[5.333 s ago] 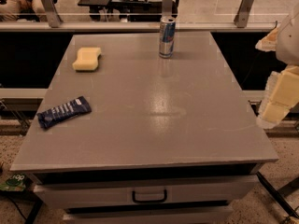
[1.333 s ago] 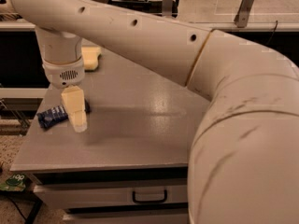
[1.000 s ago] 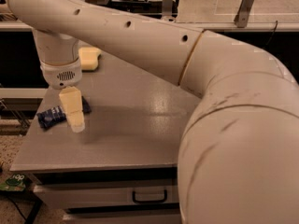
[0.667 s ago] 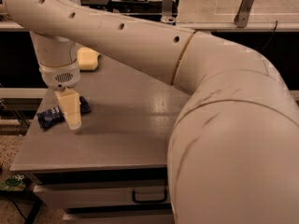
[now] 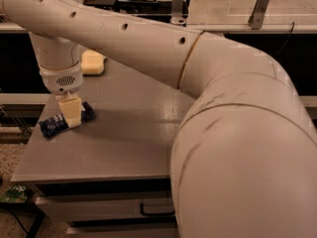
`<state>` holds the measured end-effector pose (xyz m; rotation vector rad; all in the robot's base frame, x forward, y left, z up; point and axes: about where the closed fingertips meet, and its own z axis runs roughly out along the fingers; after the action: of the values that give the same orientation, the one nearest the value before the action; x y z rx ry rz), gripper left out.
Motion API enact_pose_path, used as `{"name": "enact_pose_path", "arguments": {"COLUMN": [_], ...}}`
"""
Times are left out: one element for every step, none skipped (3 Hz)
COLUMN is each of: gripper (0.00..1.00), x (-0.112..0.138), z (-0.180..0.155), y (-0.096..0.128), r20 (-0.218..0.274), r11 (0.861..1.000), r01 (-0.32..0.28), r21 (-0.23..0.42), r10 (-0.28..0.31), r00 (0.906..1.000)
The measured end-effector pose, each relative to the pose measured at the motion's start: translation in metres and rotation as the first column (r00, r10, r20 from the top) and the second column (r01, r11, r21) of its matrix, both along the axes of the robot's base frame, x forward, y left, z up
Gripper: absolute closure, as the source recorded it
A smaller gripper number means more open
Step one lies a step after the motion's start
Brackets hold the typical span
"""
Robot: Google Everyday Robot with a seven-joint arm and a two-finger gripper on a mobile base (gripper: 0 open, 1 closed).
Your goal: Move rxbar blueberry near redbull can
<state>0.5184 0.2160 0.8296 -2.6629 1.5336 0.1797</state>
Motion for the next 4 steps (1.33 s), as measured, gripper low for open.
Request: {"name": "enact_pose_path", "arguments": {"gripper": [1.0,1.0,1.0,1.0], "x": [0.0,0.014,0.039,0.073], "z": [0.001,0.02,0.044,0.059], "y": [0.0,-0.03,-0.079,-0.121], "r20": [0.0,-0.015,-0.027,-0.039], "r11": [1.0,0.996,0.979,0.951], "r01": [0.0,0.069,0.171,0.274], "r21": [0.0,0.054,0.11,0.146], "r10": [0.0,-0.068,-0.169,-0.271], "r00": [1.0,0.9975,0.9852,0.9618]}}
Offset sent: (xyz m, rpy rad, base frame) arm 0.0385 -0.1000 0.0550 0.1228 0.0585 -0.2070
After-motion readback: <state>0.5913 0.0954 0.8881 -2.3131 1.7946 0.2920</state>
